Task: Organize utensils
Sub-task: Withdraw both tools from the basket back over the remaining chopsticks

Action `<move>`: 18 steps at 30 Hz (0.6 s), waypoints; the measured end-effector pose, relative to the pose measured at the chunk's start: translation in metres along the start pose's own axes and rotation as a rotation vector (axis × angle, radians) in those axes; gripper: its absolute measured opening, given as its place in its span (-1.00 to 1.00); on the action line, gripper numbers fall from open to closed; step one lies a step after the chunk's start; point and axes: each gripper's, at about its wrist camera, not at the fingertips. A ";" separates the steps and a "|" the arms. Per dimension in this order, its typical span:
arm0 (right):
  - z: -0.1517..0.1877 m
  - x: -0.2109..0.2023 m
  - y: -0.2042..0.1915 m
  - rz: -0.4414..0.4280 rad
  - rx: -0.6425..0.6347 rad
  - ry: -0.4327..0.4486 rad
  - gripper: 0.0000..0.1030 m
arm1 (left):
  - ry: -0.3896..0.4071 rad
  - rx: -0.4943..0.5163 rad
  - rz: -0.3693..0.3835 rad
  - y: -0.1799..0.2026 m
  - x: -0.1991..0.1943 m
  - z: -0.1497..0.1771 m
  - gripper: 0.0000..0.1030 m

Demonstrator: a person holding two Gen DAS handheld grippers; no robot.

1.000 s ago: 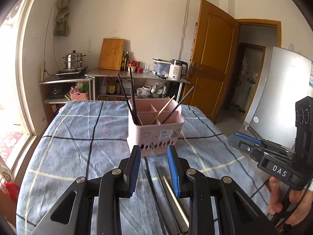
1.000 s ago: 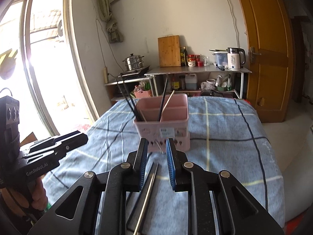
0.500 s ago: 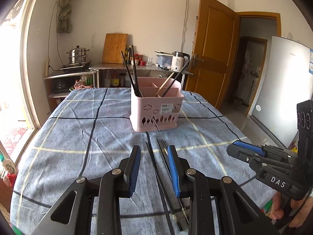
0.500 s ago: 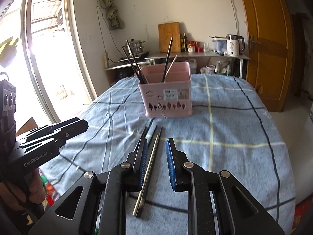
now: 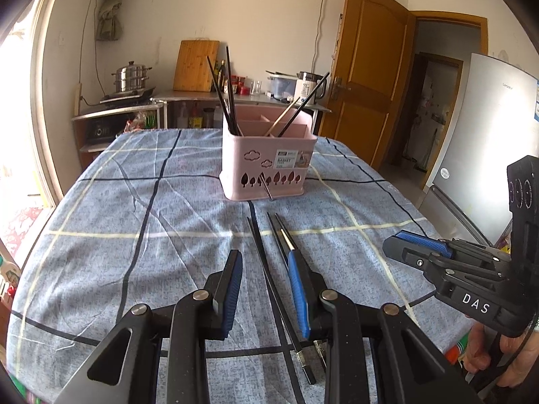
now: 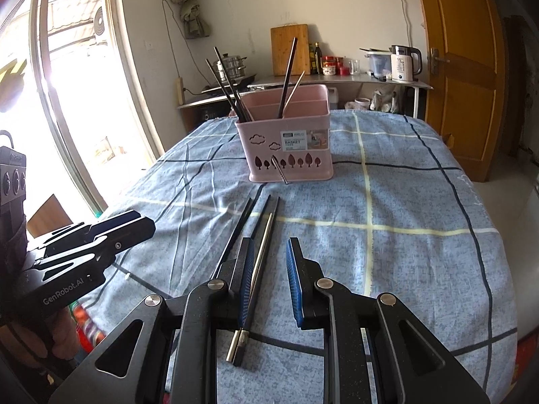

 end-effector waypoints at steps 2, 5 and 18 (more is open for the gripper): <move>0.000 0.005 0.001 0.000 0.002 -0.010 -0.61 | -0.012 -0.002 -0.002 -0.001 0.006 0.001 -0.46; 0.001 0.015 0.004 -0.003 0.011 -0.029 -0.61 | -0.029 -0.005 -0.005 -0.003 0.016 0.003 -0.46; 0.005 0.081 0.015 -0.018 0.048 -0.155 -0.61 | -0.072 -0.026 -0.022 -0.013 0.050 0.000 -0.46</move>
Point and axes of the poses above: each gripper's, at about its wrist camera, not at the fingertips, and x roughly the way its jaws point, y to its right, z to its underside, and after that the axes turned 11 degrees about -z, right-handed
